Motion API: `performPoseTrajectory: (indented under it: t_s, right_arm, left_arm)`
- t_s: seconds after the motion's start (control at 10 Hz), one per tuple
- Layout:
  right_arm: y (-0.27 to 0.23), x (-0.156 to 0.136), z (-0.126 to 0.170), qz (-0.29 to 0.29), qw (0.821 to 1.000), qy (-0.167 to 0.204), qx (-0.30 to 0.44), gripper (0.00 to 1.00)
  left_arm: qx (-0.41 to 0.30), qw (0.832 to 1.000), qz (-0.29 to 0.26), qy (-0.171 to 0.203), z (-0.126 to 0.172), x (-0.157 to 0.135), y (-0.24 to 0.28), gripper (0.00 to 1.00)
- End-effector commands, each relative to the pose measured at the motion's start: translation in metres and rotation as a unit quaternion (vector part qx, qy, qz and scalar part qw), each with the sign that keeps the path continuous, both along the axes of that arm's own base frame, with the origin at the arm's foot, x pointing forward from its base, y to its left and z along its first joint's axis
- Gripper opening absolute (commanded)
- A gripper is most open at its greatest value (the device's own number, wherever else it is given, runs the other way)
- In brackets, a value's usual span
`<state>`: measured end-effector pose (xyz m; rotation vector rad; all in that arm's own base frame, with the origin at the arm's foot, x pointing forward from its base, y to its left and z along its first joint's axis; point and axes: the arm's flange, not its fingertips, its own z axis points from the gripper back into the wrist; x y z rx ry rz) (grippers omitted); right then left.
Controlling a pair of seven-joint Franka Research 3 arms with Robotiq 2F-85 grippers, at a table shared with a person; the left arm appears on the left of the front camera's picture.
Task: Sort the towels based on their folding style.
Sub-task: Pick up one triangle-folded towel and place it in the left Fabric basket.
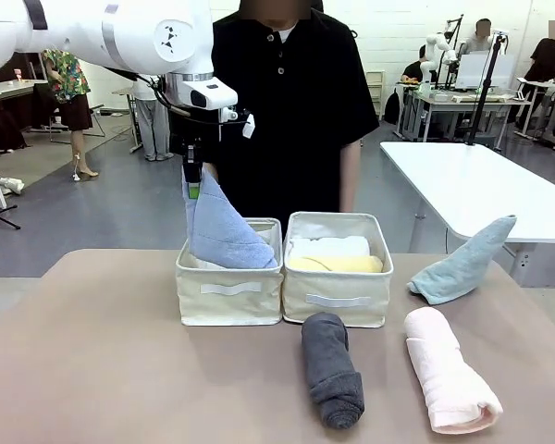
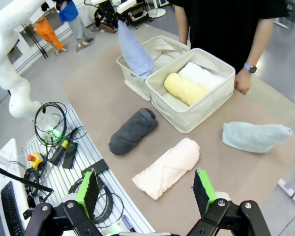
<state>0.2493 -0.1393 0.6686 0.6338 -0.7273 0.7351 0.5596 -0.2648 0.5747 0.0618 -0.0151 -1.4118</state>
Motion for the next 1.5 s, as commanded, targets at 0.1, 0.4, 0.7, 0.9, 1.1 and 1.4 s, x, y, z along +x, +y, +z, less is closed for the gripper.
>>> performPoseTrajectory:
  t_s: [0.1, 0.4, 0.7, 0.9, 1.1, 1.4]
  right_arm:
    - [0.001, 0.001, -0.001, 0.010, 1.000, -0.009, 0.014, 1.00]
    - [0.001, 0.001, -0.001, 0.010, 1.000, -0.009, 0.014, 1.00]
    - [0.001, 0.001, -0.001, 0.010, 1.000, -0.009, 0.014, 1.00]
    - [0.001, 0.001, -0.001, 0.010, 1.000, -0.009, 0.014, 1.00]
    - [0.001, 0.001, -0.001, 0.010, 1.000, -0.009, 0.014, 1.00]
    - [0.001, 0.001, -0.001, 0.010, 1.000, -0.009, 0.014, 1.00]
  left_arm:
    - [-0.012, 0.999, 0.037, 0.031, -0.010, 0.018, -0.003, 0.16]
    - [0.019, 0.999, 0.028, 0.041, -0.041, 0.019, -0.004, 0.16]
    - [0.048, 0.998, 0.020, 0.032, -0.063, 0.014, -0.006, 0.16]
    - [0.074, 0.997, 0.012, 0.027, -0.079, 0.012, -0.010, 0.16]
    - [0.084, 0.996, -0.001, 0.026, -0.092, 0.013, -0.014, 0.16]
    - [0.054, 0.996, -0.047, 0.053, -0.104, 0.014, -0.019, 0.16]
